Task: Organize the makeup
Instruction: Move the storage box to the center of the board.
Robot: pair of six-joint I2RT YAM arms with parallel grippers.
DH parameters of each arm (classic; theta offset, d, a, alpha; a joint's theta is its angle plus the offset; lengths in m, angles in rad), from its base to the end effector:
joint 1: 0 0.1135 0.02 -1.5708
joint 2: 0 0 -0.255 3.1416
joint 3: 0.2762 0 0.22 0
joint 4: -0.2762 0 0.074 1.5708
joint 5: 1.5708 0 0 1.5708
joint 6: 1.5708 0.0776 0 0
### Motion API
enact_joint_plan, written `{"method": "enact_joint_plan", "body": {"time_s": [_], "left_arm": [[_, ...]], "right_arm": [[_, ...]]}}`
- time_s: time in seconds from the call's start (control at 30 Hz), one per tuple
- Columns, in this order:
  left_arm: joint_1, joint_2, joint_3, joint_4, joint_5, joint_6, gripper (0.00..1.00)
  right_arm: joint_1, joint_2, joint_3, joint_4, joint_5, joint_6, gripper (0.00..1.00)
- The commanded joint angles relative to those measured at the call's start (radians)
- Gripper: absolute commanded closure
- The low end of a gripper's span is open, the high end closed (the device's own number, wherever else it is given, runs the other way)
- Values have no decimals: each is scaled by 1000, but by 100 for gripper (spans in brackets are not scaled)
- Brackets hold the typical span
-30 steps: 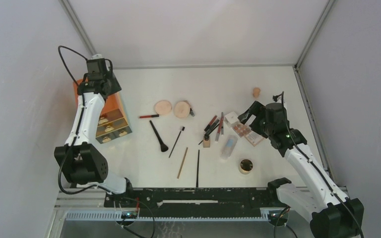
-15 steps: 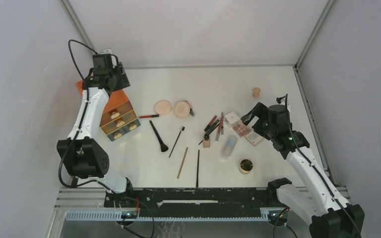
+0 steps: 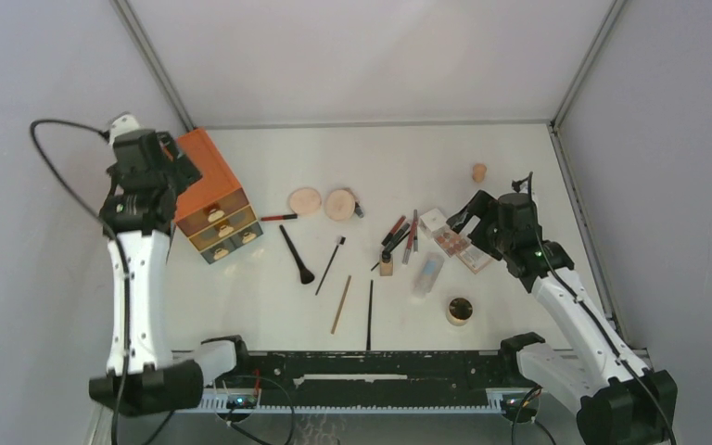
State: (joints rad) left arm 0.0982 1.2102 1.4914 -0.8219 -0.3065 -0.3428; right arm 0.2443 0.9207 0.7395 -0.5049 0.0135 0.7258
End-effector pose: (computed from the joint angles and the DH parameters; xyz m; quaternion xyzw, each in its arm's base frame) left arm 0.2401 0.0472 0.3923 -0.2615 0.8228 0.0725 0.4994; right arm 0.1962 0.0478 0.2413 0.2183 0.8770 0.1942 0.3815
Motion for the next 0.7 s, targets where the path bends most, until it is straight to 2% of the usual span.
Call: {"method": "enact_joint_plan", "body": {"time_s": [0.0, 0.03, 0.13, 0.27, 0.37, 0.5, 0.67], "left_arm": [[64, -145, -119, -70, -125, -95, 20], [91, -163, -141, -82, -116, -107, 21], [170, -222, -223, -90, -38, -127, 34], [269, -279, -324, -92, 46, -165, 35], [332, -296, -405, -15, 165, -199, 35], [374, -291, -487, 105, 314, -241, 37], [380, -250, -529, 216, 429, -255, 40]], "right_arm": [[-8, 35, 7, 90, -50, -15, 2], [-9, 46, 11, 97, -58, -17, 2], [-8, 75, 31, 103, -71, -17, 3], [-7, 79, 37, 108, -72, -12, 3], [-7, 92, 37, 112, -76, -14, 3], [-7, 102, 37, 113, -91, -26, 3], [-8, 90, 37, 83, -69, -34, 3]]}}
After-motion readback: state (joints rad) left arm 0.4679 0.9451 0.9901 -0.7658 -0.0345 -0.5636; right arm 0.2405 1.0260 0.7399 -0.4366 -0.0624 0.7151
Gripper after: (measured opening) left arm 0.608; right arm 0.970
